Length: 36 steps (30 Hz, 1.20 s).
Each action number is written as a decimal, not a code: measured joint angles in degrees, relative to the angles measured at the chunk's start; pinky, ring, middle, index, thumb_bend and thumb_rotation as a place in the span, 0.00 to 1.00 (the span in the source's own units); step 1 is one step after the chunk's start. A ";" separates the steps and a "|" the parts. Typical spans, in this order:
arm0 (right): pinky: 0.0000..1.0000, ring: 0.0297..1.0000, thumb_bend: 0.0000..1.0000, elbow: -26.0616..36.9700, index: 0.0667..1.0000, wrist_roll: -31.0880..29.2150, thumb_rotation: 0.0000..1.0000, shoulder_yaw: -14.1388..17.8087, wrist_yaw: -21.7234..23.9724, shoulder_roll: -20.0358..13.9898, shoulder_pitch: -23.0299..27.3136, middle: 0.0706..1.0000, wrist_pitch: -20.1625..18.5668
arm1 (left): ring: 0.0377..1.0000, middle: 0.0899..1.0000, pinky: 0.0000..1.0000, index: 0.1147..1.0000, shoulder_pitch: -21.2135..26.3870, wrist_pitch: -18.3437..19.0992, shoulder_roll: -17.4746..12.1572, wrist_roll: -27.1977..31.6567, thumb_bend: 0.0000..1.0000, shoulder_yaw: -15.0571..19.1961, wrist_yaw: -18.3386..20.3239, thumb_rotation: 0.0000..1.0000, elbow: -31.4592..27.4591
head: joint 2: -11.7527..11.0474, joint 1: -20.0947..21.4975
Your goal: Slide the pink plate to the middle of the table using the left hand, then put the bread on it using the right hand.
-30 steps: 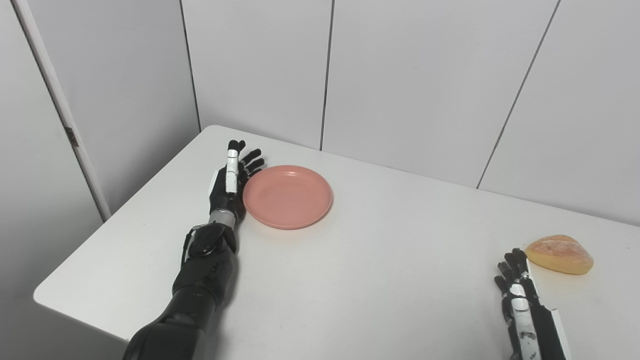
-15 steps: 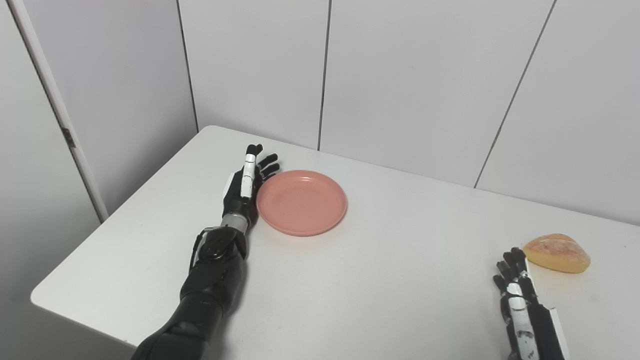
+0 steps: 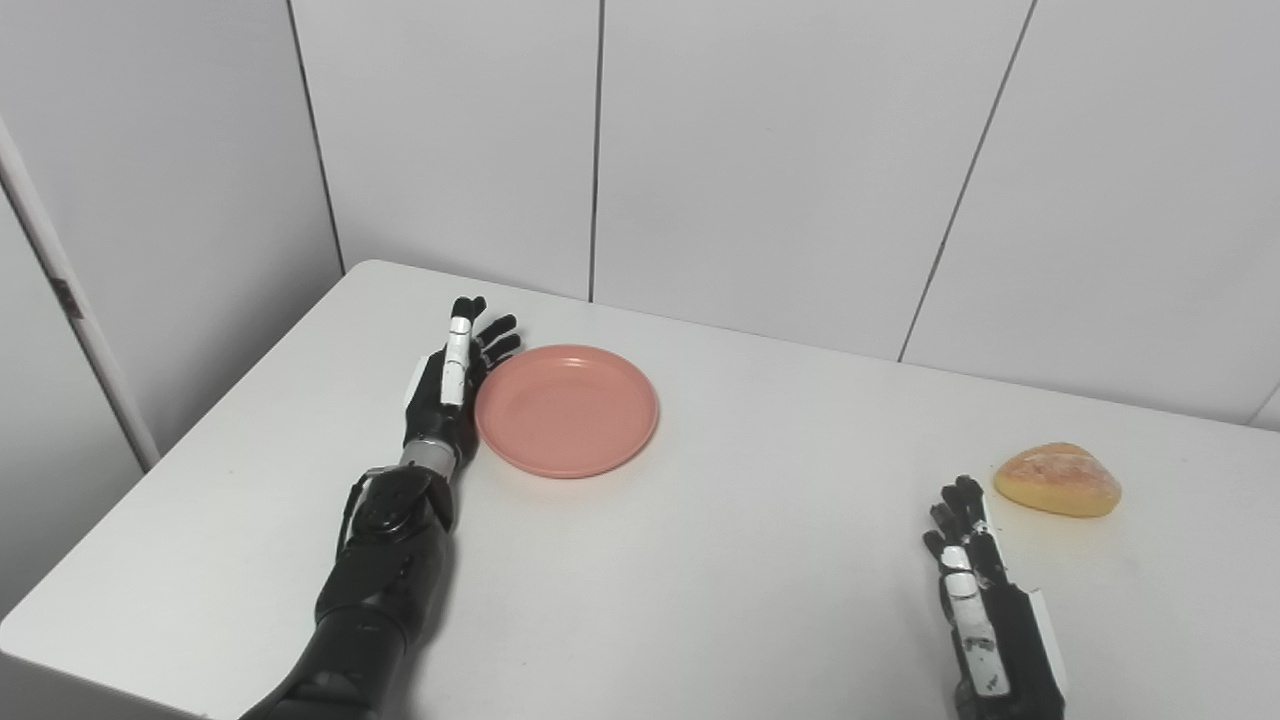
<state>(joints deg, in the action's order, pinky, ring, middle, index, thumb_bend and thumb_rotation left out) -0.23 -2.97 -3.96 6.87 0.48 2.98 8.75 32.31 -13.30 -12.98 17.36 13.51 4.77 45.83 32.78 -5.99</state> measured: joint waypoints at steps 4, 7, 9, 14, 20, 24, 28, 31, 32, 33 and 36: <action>0.92 0.99 0.62 0.15 1.00 1.03 0.84 -0.49 -0.75 1.29 -0.15 1.00 -0.04 | 0.85 0.85 0.87 0.94 -0.10 1.27 0.12 0.19 0.79 0.14 0.29 1.00 -0.89 | 0.70 2.55; 0.91 0.98 0.61 0.15 1.00 1.33 0.84 -0.90 -1.41 2.27 -0.17 1.00 -0.23 | 0.85 0.85 0.87 0.94 -0.09 1.43 0.10 0.21 0.79 0.20 0.65 1.00 -0.91 | 0.79 2.74; 0.87 0.98 0.62 0.15 1.00 1.52 0.84 -1.06 -1.60 2.72 -0.17 1.00 -0.82 | 0.84 0.84 0.87 0.93 -0.09 1.73 0.09 0.22 0.76 0.30 0.75 1.00 -1.01 | 1.23 3.78; 0.97 1.00 0.60 0.03 1.00 2.31 0.86 -1.58 -2.54 3.29 -0.12 1.00 -1.66 | 0.87 0.87 0.89 0.96 -0.13 3.09 0.05 0.33 0.76 0.52 1.63 1.00 -1.46 | 1.76 8.36; 0.81 0.98 0.59 -0.46 1.00 3.17 0.86 -2.26 -3.20 3.97 0.15 1.00 -1.67 | 0.84 0.83 0.86 0.93 -0.44 4.01 0.12 0.65 0.77 0.54 2.32 1.00 -2.49 | 1.94 9.42; 0.89 0.99 0.58 -0.55 1.00 3.21 0.86 -2.55 -3.19 4.09 0.20 1.00 -1.82 | 0.84 0.84 0.86 0.94 -0.48 4.69 0.59 0.49 0.81 0.39 1.90 1.00 -3.15 | 2.02 10.46; 0.89 0.99 0.59 -0.83 1.00 3.10 0.87 -2.59 -3.19 4.17 0.44 1.00 -1.86 | 0.83 0.84 0.86 0.93 -0.48 4.67 1.33 0.05 0.79 -0.20 2.06 1.00 -3.40 | 2.03 11.09; 0.81 0.98 0.59 -0.95 1.00 3.10 0.86 -2.73 -3.17 4.17 0.59 1.00 -1.87 | 0.83 0.84 0.86 0.93 -0.53 4.98 2.25 -0.06 0.76 -0.60 2.04 1.00 -4.12 | 2.11 10.74; 0.79 0.98 0.59 -0.95 1.00 3.05 0.86 -2.73 -3.15 4.17 0.59 1.00 -1.88 | 0.83 0.84 0.87 0.94 -0.55 5.31 2.48 -0.06 0.76 -0.81 2.05 1.00 -4.47 | 2.11 10.74; 0.83 0.99 0.59 -0.94 1.00 3.02 0.87 -2.73 -3.15 4.17 0.59 1.00 -1.90 | 0.83 0.84 0.87 0.93 -0.64 5.53 2.78 -0.09 0.75 -1.11 2.06 1.00 -4.80 | 2.03 10.65; 0.89 0.99 0.58 -0.93 1.00 3.10 0.88 -2.74 -3.15 4.13 0.59 1.00 -2.03 | 0.83 0.82 0.85 0.92 -1.03 5.90 3.93 -0.35 0.75 -1.72 1.92 1.00 -5.90 | 2.03 9.86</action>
<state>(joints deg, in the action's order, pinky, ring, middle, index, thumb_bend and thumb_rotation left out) -1.16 0.13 -6.69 3.71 4.61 3.56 6.72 31.28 -7.40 -9.05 17.01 11.79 6.69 39.94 34.80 3.87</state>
